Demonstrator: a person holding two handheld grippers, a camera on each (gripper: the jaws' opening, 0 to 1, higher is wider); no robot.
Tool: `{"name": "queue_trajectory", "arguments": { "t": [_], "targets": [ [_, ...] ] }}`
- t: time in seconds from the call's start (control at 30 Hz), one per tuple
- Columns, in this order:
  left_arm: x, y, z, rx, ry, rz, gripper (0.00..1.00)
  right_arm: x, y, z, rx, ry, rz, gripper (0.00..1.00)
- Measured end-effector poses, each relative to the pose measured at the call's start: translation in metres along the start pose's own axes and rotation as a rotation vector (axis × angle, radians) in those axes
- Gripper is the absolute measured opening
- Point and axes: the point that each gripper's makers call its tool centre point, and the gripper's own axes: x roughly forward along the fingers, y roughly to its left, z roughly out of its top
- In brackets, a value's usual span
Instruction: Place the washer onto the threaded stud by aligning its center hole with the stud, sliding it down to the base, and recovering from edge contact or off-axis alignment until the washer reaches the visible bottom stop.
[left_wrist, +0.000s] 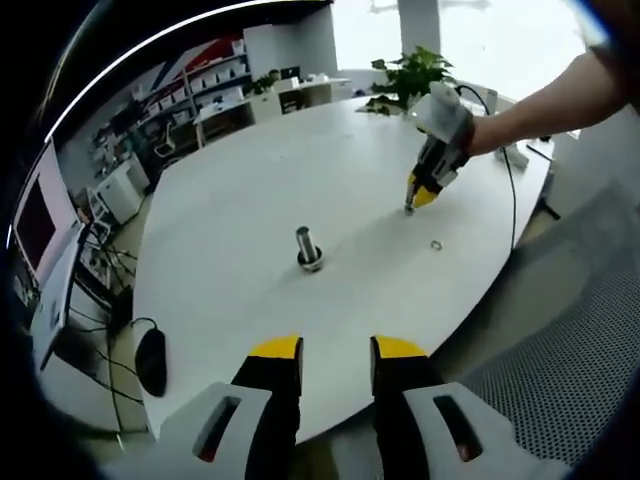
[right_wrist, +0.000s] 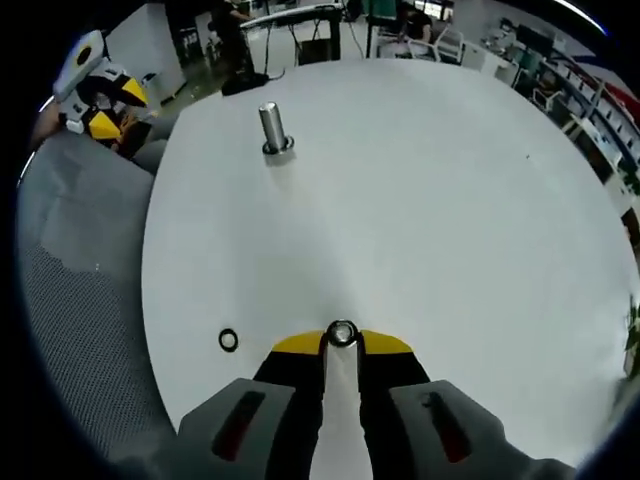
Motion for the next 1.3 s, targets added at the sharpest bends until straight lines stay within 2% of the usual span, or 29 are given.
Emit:
{"name": "queue_trajectory", "arguments": {
  "t": [0.5,0.7,1.0,1.3],
  "targets": [
    [0.0,0.002,-0.001,-0.006,0.005,0.005,0.25,0.0,-0.003,0.001,0.044,-0.015,0.016,0.14],
    [0.001,0.002,-0.002,-0.008,0.007,0.005,0.25,-0.004,-0.008,-0.006,0.045,-0.019,-0.003,0.17],
    [0.001,0.001,-0.001,-0.006,0.005,0.001,0.25,-0.014,0.0,-0.021,0.091,-0.029,-0.001,0.17],
    [0.001,0.001,-0.001,-0.008,0.004,-0.002,0.25,-0.015,0.015,-0.018,0.11,-0.065,0.003,0.17]
  ]
}}
